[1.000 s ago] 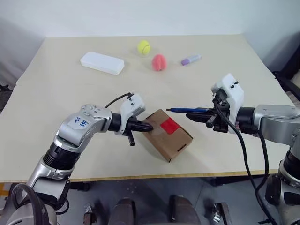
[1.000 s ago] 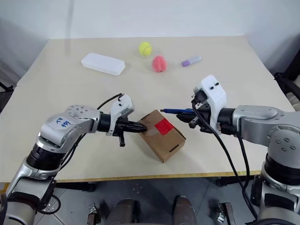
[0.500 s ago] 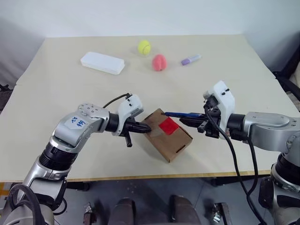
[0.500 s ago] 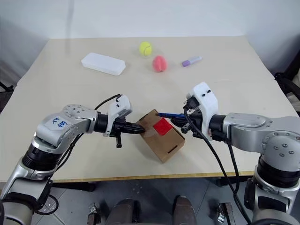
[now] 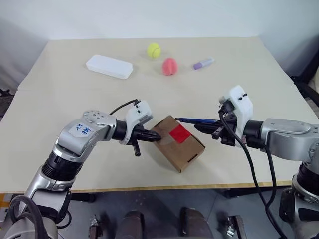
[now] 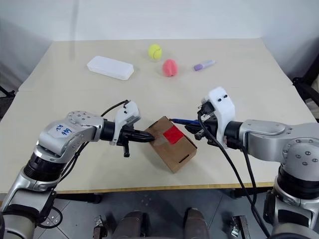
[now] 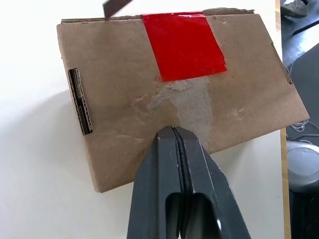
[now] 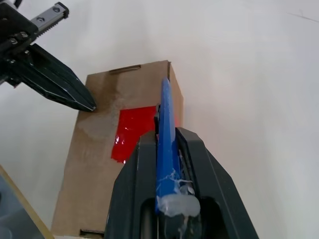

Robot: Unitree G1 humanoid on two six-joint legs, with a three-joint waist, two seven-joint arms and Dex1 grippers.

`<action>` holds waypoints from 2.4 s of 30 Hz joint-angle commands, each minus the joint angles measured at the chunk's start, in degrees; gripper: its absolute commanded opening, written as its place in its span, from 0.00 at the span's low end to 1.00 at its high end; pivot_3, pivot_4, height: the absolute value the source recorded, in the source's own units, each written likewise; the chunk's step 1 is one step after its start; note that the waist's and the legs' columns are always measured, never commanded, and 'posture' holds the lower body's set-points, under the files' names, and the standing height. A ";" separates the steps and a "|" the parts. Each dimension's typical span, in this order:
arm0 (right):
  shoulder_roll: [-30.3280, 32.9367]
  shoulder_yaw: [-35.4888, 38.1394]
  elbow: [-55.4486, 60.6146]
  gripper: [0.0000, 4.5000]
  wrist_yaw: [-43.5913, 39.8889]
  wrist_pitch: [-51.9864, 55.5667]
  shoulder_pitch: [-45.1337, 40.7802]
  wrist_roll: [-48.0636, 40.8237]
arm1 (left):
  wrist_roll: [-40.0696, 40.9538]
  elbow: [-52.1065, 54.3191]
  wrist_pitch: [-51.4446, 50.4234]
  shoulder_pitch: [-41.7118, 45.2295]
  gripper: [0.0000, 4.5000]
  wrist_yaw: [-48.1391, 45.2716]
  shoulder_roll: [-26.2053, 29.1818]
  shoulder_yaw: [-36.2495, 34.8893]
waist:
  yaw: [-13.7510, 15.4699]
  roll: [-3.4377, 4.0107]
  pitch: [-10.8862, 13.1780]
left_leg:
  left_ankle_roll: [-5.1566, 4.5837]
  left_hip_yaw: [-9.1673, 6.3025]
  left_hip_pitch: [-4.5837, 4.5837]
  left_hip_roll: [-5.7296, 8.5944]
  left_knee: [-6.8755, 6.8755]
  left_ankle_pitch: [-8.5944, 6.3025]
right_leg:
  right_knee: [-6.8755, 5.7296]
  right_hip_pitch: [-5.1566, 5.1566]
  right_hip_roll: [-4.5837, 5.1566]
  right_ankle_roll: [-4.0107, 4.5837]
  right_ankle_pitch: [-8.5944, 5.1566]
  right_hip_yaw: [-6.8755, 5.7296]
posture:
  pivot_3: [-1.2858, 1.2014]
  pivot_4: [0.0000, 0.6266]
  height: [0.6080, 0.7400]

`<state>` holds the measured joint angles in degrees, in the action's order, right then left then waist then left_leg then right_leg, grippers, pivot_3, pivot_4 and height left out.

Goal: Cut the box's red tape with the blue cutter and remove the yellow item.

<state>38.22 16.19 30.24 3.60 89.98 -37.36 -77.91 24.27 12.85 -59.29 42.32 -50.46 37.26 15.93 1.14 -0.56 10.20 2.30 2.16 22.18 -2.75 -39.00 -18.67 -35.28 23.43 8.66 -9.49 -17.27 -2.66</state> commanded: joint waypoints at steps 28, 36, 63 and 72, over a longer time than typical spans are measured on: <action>15.98 -10.07 0.23 0.03 9.56 -19.94 4.14 -18.00 | -1.50 -3.22 -0.51 -0.04 0.00 -0.34 -0.86 3.98 | 0.18 -0.01 0.01 | -0.07 0.01 0.03 0.00 0.00 -0.04 | 0.18 -0.02 0.00 0.00 0.00 0.00 | 0.52 0.24 1.00; 18.28 -11.36 0.19 0.03 9.65 -22.18 5.54 -18.05 | -1.33 -2.76 -0.84 -0.30 0.00 -0.10 -1.01 3.88 | 0.18 -0.01 0.01 | -0.08 0.01 0.04 0.00 0.00 -0.05 | 0.20 -0.02 0.00 0.00 0.01 0.00 | 0.52 0.24 1.00; 21.32 -12.75 0.46 0.03 8.47 -25.04 7.52 -18.37 | -1.45 -3.35 -0.37 -0.46 0.00 -0.11 -1.29 4.02 | 0.20 -0.01 0.01 | -0.09 0.02 0.05 0.00 0.00 -0.05 | 0.24 -0.02 0.00 0.00 0.01 0.00 | 0.52 0.24 1.00; 20.99 -12.65 -0.51 0.03 8.53 -25.79 7.45 -17.57 | -1.47 -3.44 -0.17 -0.50 0.00 -0.09 -1.37 4.08 | 0.22 -0.01 0.01 | -0.09 0.02 0.05 0.00 0.00 -0.05 | 0.24 -0.02 0.00 0.00 0.01 0.00 | 0.52 0.24 1.00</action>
<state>58.34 2.81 28.93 12.43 65.06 -30.05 -95.55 24.21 10.58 -58.18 43.73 -50.66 35.91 17.03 1.36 -0.57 10.20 2.21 2.18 22.24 -2.75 -39.00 -18.72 -35.04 23.41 8.66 -9.49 -17.27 -2.66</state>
